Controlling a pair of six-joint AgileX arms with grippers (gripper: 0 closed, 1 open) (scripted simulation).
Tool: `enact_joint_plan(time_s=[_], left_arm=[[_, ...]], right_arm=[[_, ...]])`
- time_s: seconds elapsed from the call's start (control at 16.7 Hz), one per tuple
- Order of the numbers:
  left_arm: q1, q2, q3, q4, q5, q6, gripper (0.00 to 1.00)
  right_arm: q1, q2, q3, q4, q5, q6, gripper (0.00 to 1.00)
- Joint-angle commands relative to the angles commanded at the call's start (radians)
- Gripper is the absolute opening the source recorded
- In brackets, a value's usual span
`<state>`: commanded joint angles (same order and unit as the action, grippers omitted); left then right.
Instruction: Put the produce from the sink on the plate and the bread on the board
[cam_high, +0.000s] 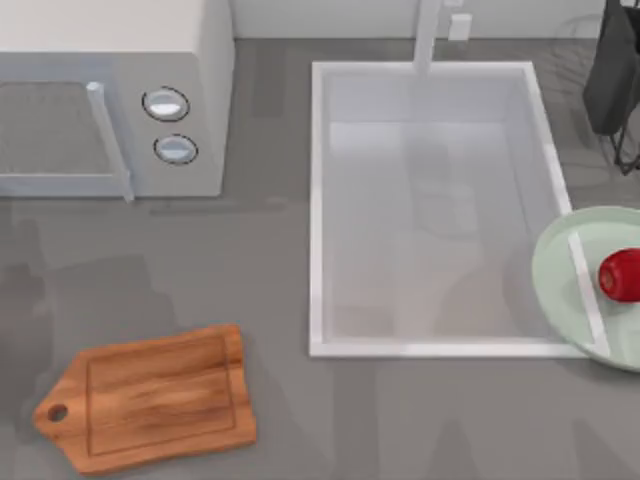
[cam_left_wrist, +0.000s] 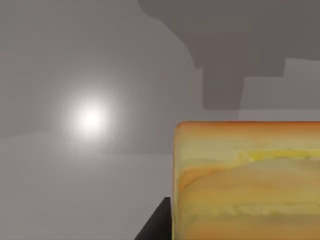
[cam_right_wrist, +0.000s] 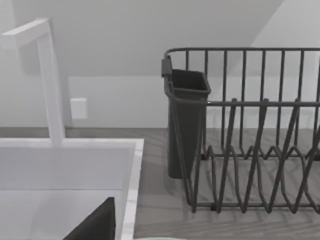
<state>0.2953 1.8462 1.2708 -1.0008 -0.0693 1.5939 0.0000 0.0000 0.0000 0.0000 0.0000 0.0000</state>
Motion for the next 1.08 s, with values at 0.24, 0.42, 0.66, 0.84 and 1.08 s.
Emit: enact_joint_plan(time_s=[0.24,0.42,0.66,0.84,1.08], left_arm=[[-0.064,-0.021,0.12,-0.125,0.047,-0.049,0.0],[-0.093,-0.014,0.152,-0.161,0.067,-0.07,0.0],[-0.089,-0.015,0.149,-0.158,0.066,-0.067,0.0],[-0.112,-0.017,0.14,-0.166,0.065,-0.12,0.0],[-0.201,-0.031,0.108,-0.184,0.059,-0.331,0.0]], right_arm=[[0.0,0.0,0.0,0.0,0.0,0.0,1.0],[0.0,0.0,0.0,0.0,0.0,0.0,1.0],[0.0,0.0,0.0,0.0,0.0,0.0,1.0],[0.0,0.0,0.0,0.0,0.0,0.0,1.0],[0.0,0.0,0.0,0.0,0.0,0.0,1.0]])
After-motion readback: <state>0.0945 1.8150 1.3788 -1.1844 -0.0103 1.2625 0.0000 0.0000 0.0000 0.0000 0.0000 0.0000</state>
